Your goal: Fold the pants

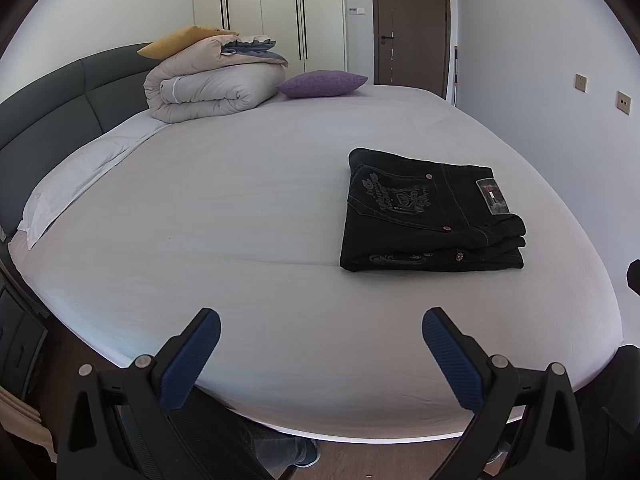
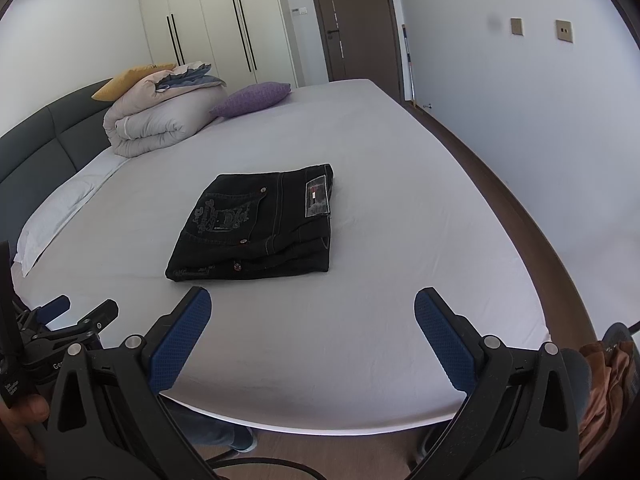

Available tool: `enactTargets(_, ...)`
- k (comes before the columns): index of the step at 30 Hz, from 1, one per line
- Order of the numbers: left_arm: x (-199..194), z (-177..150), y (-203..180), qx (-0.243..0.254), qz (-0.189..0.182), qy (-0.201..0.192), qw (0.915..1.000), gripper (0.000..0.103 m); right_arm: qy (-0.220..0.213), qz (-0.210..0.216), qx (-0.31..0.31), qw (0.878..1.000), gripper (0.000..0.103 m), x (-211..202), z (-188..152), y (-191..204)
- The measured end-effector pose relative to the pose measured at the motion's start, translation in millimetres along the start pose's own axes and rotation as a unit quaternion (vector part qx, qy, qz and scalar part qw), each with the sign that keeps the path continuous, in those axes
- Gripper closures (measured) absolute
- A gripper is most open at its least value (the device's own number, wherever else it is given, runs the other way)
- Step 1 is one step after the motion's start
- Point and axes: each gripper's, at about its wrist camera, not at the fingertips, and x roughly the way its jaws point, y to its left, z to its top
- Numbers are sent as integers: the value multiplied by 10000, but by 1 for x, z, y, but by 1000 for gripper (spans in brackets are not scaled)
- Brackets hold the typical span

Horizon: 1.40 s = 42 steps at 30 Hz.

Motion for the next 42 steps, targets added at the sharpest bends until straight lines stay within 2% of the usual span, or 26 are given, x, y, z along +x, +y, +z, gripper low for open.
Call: enactTargets(42,3,-2,-4,53,-31,35,10000,0,80,37,-23,10000,0,8,-10,1)
